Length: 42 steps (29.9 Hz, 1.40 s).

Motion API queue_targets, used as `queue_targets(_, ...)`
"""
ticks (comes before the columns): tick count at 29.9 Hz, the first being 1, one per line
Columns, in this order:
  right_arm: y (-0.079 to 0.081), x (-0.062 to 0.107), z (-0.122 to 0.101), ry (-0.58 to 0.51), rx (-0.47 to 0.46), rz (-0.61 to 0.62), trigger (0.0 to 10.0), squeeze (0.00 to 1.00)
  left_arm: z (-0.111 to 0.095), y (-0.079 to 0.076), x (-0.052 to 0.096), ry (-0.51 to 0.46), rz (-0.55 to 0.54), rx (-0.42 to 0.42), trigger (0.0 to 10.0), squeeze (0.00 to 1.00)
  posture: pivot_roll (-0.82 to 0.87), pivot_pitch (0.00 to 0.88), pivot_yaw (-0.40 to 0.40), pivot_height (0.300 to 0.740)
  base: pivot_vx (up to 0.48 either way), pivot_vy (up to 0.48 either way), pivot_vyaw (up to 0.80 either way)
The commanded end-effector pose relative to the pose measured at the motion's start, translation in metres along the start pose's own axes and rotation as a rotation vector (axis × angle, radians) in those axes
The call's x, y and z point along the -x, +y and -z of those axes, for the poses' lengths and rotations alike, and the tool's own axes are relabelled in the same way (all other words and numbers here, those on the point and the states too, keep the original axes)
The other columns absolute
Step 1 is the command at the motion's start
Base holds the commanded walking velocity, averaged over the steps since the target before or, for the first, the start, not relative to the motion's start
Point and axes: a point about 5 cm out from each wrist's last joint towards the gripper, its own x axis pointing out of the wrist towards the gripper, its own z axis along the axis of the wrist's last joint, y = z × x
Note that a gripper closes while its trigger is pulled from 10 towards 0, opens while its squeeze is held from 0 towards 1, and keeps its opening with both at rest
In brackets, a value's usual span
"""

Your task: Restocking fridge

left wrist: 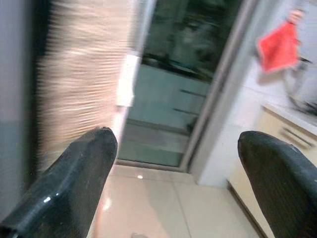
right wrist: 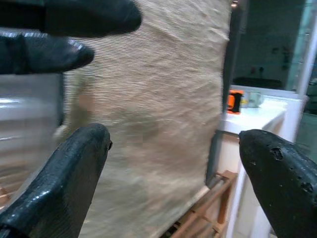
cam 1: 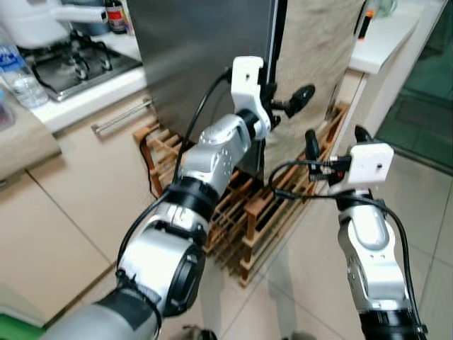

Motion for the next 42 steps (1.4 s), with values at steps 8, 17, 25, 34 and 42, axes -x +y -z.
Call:
queue_targets(8,-0.006,0.003,-0.004,-0.011,0.01,0.037,10.0,0.0,-0.007,-0.101,-0.034,-0.074,0.404,0.071,10.0,0.0,-0.3,0.0,0.13,0.727,0.0,0.0,0.0)
queue_targets(17,0.0,0.0,-0.002,-0.005,-0.007,0.014,10.0,0.0,-0.029,-0.008,0.016,-0.151,0.091,-0.002,10.0,0.0,-0.25,0.005,0.105,0.727,0.0,0.0,0.0)
queue_targets(25,0.009,-0.011,0.002,0.011,-0.024,-0.061,10.0,0.0,-0.049,0.047,0.061,-0.252,-0.251,-0.081,10.0,0.0,-0.16,0.0,0.03,0.727,0.0,0.0,0.0)
queue_targets(34,0.018,-0.025,0.001,-0.003,-0.038,-0.103,10.0,0.0,-0.028,0.058,0.073,-0.153,-0.385,-0.16,10.0,0.0,-0.13,0.0,0.014,0.727,0.0,0.0,0.0)
queue_targets(42,0.014,-0.024,0.003,-0.002,-0.033,-0.104,10.0,0.0,-0.023,0.059,0.073,-0.133,-0.415,-0.189,10.0,0.0,-0.14,0.0,0.003,0.727,0.0,0.0,0.0)
